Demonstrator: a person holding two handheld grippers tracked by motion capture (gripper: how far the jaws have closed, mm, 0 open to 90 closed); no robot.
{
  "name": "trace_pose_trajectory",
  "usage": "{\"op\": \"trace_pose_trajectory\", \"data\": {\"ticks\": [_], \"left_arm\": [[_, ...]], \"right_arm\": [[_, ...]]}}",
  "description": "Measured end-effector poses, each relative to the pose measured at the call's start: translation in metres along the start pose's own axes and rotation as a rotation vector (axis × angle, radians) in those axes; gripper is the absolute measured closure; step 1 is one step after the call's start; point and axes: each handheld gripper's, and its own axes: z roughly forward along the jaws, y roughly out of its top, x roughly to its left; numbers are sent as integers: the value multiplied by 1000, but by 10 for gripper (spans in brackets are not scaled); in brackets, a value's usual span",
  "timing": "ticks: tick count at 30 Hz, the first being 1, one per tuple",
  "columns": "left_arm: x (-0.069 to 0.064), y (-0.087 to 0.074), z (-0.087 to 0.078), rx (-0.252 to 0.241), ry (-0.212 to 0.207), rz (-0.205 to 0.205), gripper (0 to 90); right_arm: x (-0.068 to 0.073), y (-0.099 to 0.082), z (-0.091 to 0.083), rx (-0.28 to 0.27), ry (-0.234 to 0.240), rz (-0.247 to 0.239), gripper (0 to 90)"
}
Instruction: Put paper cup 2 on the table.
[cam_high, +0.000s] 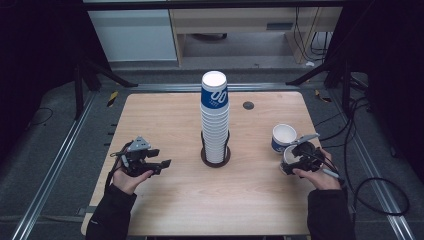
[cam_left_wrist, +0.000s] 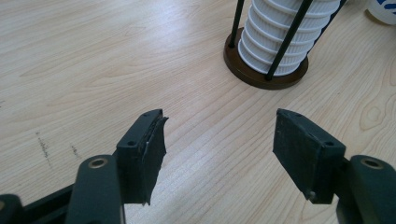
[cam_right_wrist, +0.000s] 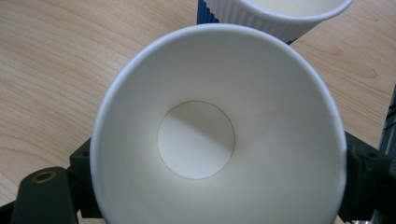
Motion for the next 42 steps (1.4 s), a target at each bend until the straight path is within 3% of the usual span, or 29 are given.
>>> {"op": "trace_pose_trajectory", "data": {"ticks": [7,17,24,31,35,42], "left_arm": [[0,0,1,3,-3,2,336],[0,-1,1,5,-7,6,336],[0,-1,1,4,-9,5,335],[0,-1,-1,1,-6,5,334],[2,-1,-3,-4,-3,-2,333],[3,-2,-6,-10,2,-4,333]], "right_arm": [[1,1,3,28,22,-10,143],[2,0,7,1,8,-24,121],[3,-2,10,13,17,-27,64],[0,-5,1,-39,10,21,33],[2,-9,-5,-63,-3,17,21],[6,-21,-13,-61,-26,40,13]]}}
